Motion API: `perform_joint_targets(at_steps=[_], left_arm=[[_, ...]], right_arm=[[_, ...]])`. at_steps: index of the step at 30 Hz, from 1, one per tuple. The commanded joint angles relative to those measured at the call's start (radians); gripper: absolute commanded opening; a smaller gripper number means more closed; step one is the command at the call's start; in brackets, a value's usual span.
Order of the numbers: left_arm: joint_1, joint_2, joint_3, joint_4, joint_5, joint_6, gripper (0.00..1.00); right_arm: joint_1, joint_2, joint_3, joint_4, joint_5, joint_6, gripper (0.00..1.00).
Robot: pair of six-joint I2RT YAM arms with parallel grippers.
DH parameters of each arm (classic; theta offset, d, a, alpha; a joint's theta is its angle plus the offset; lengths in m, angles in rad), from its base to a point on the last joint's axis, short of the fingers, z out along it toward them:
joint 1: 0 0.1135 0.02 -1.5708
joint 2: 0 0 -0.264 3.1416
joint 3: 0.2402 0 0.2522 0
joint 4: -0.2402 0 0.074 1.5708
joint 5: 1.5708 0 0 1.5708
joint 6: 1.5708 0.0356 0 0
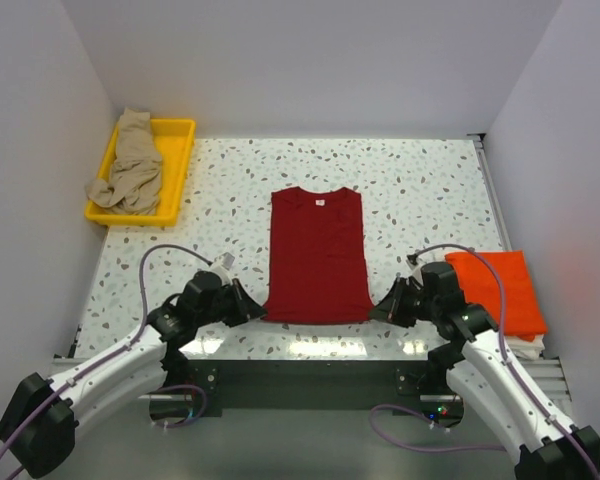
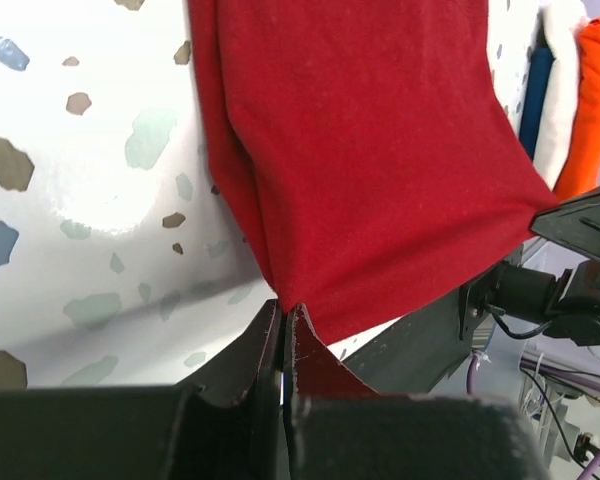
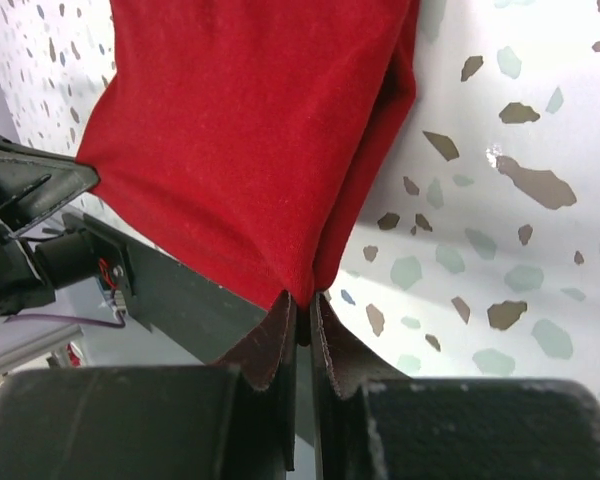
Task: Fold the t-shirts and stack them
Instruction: Fold the tshirt
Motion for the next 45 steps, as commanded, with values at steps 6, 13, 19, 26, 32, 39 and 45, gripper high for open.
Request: perform_joint_targets(at_steps=[6,13,19,26,32,39,45], left_arm=[[0.003,0.053,0.180,-0.087,0.022,0.004,0.00],[0.006,0.192,0.326,-0.068,0.042,0.037,0.00],[0.049,0.341,0.492,-0.048,0.088,0.059,0.00],[0.187,0.522,0.647,0.004,0.204,0.071,0.00],[0.278,0.769,0.858,0.019,0.267,0.097,0.00],[0.342,1.095,1.168,0.015,0.277,0.116,0.00],[0.422,1.321,1.327,0.056,0.300,0.117,0.00]], right_arm=[[-0.003,0.099,0.234,-0.152,0.080,-0.098,0.00],[-0.003,0.201,0.331,-0.097,0.080,-0.101,0.00],[-0.005,0.360,0.440,-0.008,0.096,-0.096,0.00],[-0.019,0.621,0.639,0.085,0.105,-0.098,0.00],[-0.083,0.918,0.842,0.142,0.051,-0.099,0.00],[-0.157,1.222,1.095,0.170,0.027,-0.095,0.00],[-0.187,1.477,1.306,0.196,-0.016,-0.090,0.00]])
